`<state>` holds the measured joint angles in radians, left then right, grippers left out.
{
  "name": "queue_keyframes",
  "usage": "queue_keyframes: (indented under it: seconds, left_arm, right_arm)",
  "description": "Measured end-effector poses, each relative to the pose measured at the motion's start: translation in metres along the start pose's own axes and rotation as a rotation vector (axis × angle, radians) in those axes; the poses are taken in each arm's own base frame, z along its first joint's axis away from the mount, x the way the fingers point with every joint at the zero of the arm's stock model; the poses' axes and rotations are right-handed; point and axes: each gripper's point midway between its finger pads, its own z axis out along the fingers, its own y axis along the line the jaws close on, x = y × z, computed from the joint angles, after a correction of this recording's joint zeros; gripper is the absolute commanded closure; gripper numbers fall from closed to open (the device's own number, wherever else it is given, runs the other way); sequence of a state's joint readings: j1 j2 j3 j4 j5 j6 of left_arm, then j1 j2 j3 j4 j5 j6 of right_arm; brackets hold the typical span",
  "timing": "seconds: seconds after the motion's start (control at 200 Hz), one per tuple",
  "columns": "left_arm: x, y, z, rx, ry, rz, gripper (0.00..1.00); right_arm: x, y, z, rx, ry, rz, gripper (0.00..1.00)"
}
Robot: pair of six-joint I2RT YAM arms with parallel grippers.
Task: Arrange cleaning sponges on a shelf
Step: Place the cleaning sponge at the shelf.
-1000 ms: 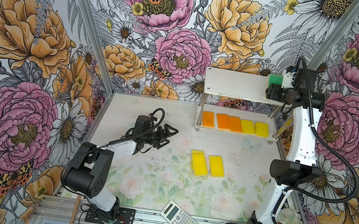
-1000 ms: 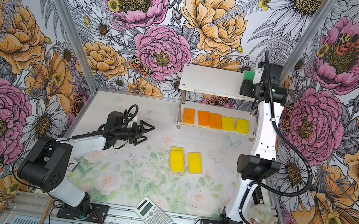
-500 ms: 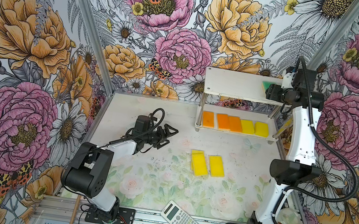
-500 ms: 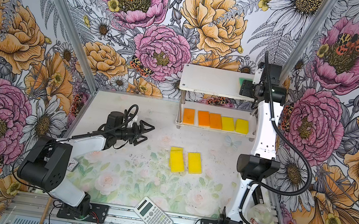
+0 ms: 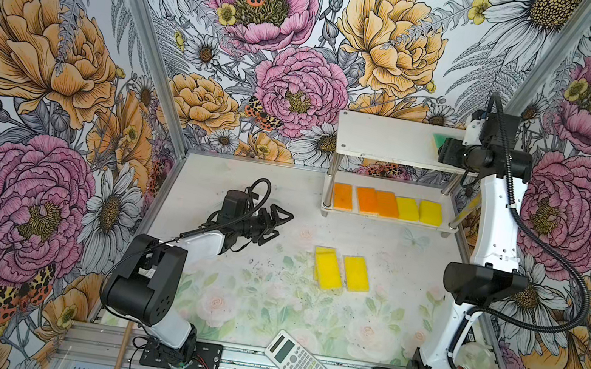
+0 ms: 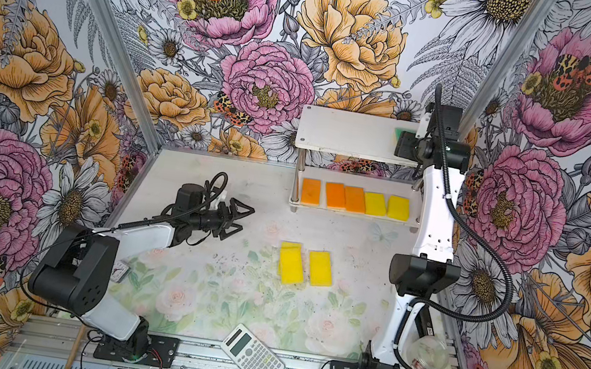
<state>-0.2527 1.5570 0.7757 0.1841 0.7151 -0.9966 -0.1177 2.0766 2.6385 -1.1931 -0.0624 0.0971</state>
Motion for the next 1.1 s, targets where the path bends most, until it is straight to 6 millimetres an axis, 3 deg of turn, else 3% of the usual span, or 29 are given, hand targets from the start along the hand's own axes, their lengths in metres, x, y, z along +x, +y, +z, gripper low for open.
queue_keyframes:
  seconds: [0.766,0.906,1.101]
  left_arm:
    - [0.0,-0.003,-0.001,0.005,-0.002,0.005,0.01]
    - [0.0,-0.003,-0.002,0.006,-0.003,0.006,0.01]
    - [0.003,-0.005,0.0,0.008,0.005,0.012,0.01]
  right_arm:
    - [-0.012,0.0,-0.008,0.004,-0.046,-0.003,0.18]
    - [-0.02,0.002,-0.029,-0.001,-0.083,0.001,0.11]
    - [-0.019,0.014,-0.09,-0.028,-0.134,0.007,0.07]
